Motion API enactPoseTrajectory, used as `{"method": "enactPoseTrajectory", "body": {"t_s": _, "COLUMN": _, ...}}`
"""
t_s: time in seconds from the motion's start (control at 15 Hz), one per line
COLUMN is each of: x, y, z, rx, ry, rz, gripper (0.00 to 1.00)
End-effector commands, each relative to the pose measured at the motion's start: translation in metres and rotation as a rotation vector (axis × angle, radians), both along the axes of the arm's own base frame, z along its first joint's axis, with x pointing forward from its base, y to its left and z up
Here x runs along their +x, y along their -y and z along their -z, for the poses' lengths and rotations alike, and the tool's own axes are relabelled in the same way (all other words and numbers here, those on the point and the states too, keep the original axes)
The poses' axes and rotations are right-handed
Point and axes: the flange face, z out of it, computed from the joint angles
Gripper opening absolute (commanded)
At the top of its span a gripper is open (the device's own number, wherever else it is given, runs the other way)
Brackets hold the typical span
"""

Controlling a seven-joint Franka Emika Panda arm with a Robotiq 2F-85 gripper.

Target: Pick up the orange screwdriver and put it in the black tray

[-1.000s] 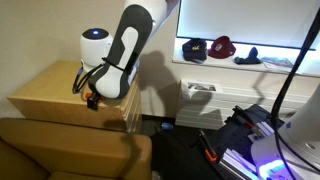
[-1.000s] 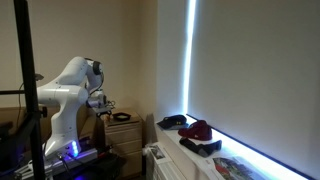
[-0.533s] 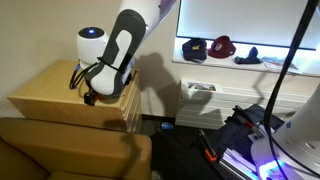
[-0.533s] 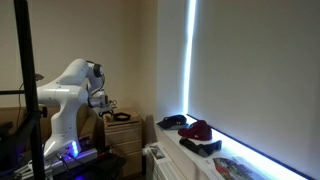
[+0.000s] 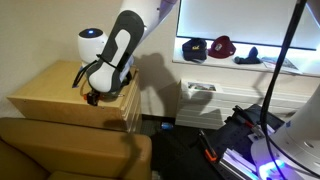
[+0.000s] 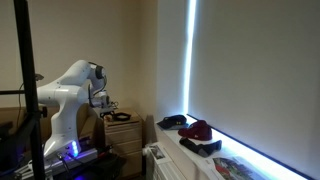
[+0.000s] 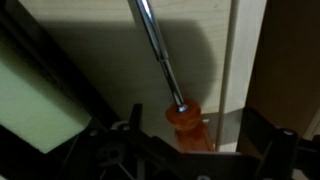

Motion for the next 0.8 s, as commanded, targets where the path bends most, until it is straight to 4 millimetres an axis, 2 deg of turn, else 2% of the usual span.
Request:
{"method": "enactPoseTrajectory", "body": {"t_s": 0.0, "x": 0.0057, "y": 0.001, "z": 0.0091, "rx": 0.038, "ry": -0.06, "rz": 0.011, "gripper": 1.0}}
{"method": "enactPoseTrajectory", "body": {"t_s": 0.07, "x": 0.0059, "y": 0.0007, "z": 0.0108, "rx": 0.054, "ry": -0.073, "rz": 0.021, "gripper": 0.75}}
{"method": "enactPoseTrajectory", "body": {"t_s": 0.13, "x": 0.0062, "y": 0.0008, "z": 0.0131, "rx": 0.067, "ry": -0.079, "rz": 0.029, "gripper": 0.74}}
{"method": "enactPoseTrajectory", "body": {"t_s": 0.33, "x": 0.0077, "y": 0.0001, "z": 0.0106, "rx": 0.091, "ry": -0.096, "rz": 0.037, "gripper": 0.56}}
{"method": "enactPoseTrajectory", "body": {"t_s": 0.4, "x": 0.0083, "y": 0.0018, "z": 0.0106, "rx": 0.096, "ry": -0.097, "rz": 0.041, "gripper": 0.55}}
{"method": "enactPoseTrajectory", "body": {"t_s": 0.73, "x": 0.001, "y": -0.002, "z": 0.0089, "rx": 0.113, "ry": -0.105, "rz": 0.047, "gripper": 0.23}}
